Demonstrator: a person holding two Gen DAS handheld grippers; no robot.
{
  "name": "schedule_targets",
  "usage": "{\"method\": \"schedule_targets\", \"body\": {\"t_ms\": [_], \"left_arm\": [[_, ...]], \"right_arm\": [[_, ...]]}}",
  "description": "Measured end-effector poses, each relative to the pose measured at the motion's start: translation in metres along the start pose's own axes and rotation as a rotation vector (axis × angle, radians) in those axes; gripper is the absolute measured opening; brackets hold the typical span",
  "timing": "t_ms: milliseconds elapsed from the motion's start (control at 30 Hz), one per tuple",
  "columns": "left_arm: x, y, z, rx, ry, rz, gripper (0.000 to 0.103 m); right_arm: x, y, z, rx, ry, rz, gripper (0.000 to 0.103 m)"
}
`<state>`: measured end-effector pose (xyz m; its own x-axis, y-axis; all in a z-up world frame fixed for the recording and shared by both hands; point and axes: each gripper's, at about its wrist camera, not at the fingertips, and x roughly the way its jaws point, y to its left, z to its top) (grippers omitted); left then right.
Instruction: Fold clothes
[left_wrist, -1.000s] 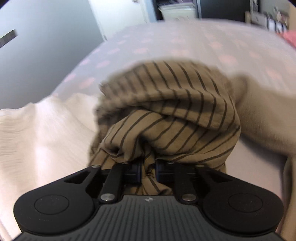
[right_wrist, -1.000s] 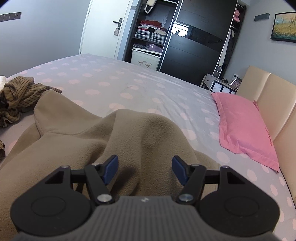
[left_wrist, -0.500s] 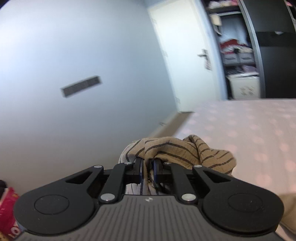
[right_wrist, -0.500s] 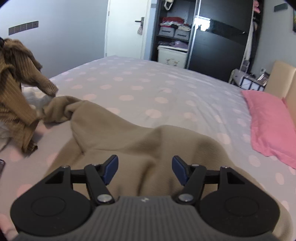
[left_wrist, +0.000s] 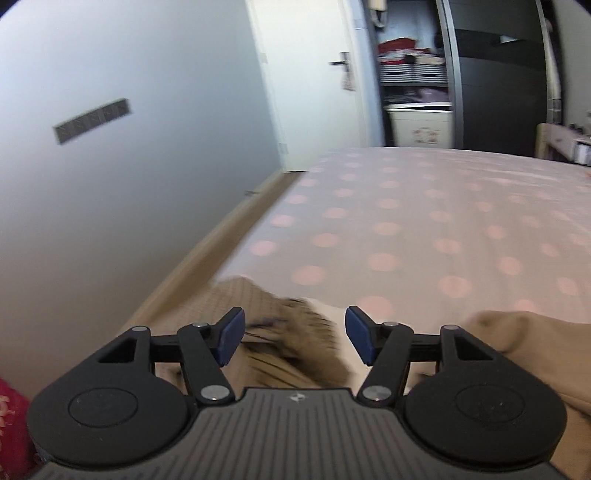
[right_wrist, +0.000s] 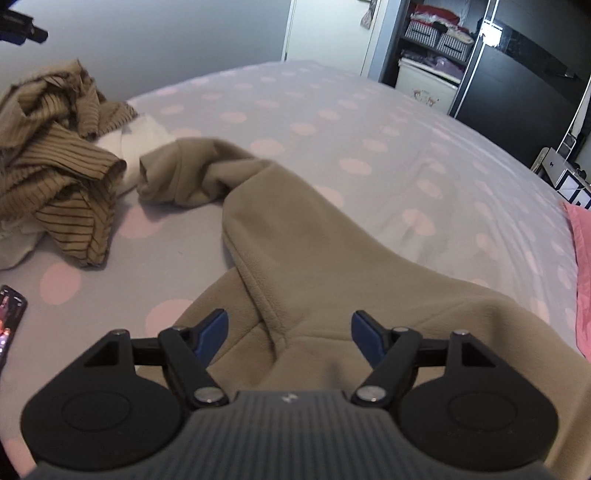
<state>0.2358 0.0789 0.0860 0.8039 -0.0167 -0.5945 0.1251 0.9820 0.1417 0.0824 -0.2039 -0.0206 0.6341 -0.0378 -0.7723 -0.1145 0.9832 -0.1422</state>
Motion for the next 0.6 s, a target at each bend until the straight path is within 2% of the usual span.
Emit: {"method": "schedule_targets", "body": {"t_ms": [167,300,367,400,433,600], "left_arm": [[0.022,-0.038,-0.038,-0.016,0.057,-0.179,0.059],[0.037,-0.064,-0.070,0.003,0.090,-0.242,0.059],[0.045,-0.073,-0.084,-0.001,0.105,-0.266,0.059],[0.049,-0.078,-0.090,0.002,0.119,-0.281,0.059],[0.053,-0.084,-0.095,0.007,0.136,-0.297,0.059],[0.058,-0.123,-0.118,0.096,0.194,-0.382,0.059]], "right_arm": [[0.054,0.008,0.012,-0.033,0.094,-0.074,0.074],[0.084,0.004,0.010,-0.066,0.161,-0.133,0.064],[0.090,-0.001,0.008,-0.058,0.166,-0.132,0.058],[0.091,-0.003,0.008,-0.046,0.162,-0.125,0.045],[0.092,-0.006,0.008,-0.035,0.159,-0.117,0.017],[0.069,-0.005,0.012,-0.061,0.054,-0.142,0.012]]}}
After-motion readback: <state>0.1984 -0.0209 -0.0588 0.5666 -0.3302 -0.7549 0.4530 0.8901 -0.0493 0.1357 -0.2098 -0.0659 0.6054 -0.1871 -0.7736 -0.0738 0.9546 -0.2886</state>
